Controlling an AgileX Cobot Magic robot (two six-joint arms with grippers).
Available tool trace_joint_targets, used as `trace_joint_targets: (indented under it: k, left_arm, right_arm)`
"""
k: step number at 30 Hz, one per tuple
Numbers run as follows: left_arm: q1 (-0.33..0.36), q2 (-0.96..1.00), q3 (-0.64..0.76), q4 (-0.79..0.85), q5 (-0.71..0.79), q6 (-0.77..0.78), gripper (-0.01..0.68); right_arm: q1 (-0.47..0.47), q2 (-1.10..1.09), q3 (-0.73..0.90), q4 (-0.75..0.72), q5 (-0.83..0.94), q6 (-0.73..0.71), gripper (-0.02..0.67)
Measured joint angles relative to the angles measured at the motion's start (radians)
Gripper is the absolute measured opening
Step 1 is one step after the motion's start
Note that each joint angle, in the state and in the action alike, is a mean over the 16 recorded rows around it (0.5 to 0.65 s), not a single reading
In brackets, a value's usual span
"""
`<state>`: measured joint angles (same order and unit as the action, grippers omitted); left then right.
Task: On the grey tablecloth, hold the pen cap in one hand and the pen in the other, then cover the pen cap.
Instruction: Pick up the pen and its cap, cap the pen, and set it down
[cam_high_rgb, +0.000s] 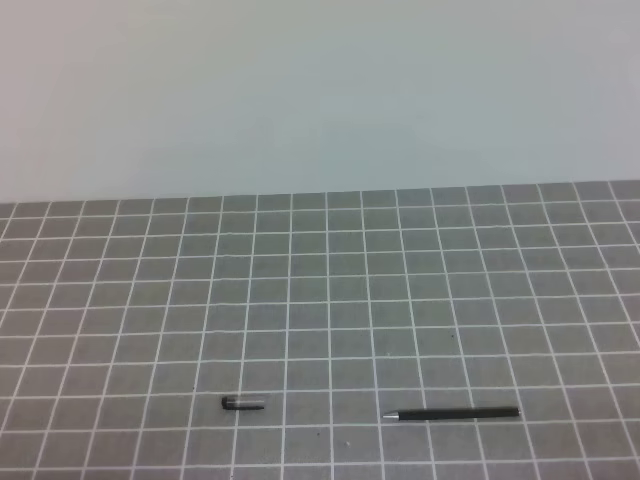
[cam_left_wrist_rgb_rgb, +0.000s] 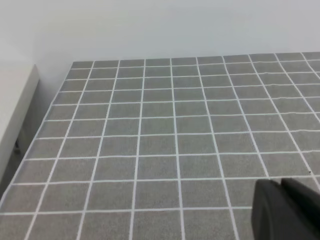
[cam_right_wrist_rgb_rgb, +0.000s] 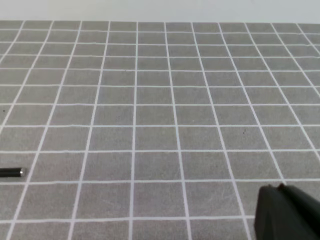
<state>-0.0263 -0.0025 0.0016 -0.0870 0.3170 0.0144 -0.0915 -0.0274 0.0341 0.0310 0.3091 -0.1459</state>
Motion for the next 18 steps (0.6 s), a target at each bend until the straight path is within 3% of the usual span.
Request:
trace_joint_targets:
  k: [8, 18]
  left_arm:
    - [0.0, 0.0, 0.0, 0.009, -0.041, 0.0, -0.003]
    - [0.0, -0.001, 0.0, 0.016, -0.214, 0.001, -0.003]
  right_arm:
    - [0.0, 0.0, 0.0, -0.001, 0.0, 0.0, -0.003]
    - [0.0, 0.0, 0.0, -0.008, -0.001, 0.0, -0.003]
